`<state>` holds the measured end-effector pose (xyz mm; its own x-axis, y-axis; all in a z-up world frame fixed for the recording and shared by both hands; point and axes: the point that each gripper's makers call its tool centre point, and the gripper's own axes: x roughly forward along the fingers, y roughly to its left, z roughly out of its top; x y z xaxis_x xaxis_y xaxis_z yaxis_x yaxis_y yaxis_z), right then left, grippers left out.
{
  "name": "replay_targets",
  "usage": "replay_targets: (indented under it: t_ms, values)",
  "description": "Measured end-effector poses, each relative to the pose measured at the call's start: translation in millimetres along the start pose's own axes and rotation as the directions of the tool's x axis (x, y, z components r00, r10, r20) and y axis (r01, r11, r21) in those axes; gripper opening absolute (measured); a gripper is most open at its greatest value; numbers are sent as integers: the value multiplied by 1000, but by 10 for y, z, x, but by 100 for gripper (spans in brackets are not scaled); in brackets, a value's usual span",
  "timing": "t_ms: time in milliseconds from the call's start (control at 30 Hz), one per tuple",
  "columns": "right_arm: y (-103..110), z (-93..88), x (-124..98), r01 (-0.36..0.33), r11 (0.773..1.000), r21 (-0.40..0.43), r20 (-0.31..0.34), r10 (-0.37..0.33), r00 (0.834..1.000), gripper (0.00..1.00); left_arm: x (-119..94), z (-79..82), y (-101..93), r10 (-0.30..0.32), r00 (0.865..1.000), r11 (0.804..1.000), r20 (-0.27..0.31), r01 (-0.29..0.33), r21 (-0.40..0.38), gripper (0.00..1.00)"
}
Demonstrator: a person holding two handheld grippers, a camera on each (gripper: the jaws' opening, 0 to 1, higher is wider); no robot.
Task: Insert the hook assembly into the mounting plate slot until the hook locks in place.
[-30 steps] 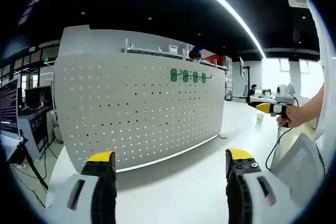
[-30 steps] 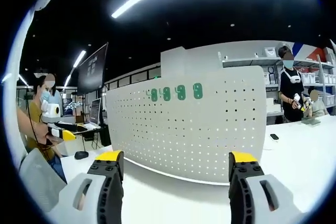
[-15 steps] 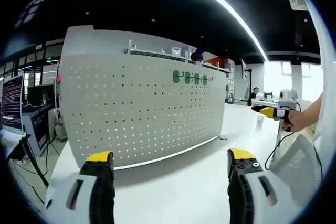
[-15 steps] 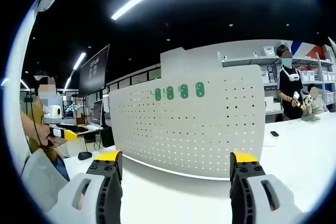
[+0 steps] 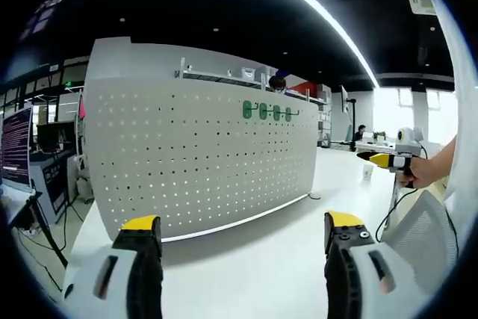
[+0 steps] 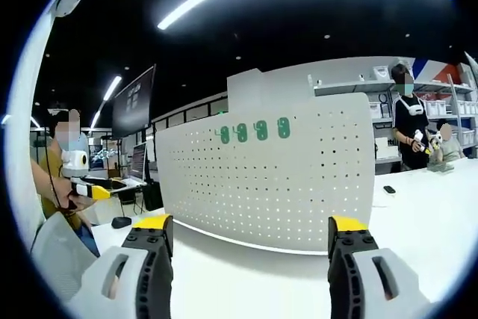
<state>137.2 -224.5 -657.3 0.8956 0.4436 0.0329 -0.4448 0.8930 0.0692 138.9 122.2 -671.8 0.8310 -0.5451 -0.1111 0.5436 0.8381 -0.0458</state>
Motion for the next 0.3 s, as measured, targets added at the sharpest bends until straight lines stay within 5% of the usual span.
replay_targets:
  t_ms: [300]
  values:
    - [32,4,7,-4,1000,3,-4,4,1000,83,-14,4,17,6,1000,1000,-3,-6,-3,92]
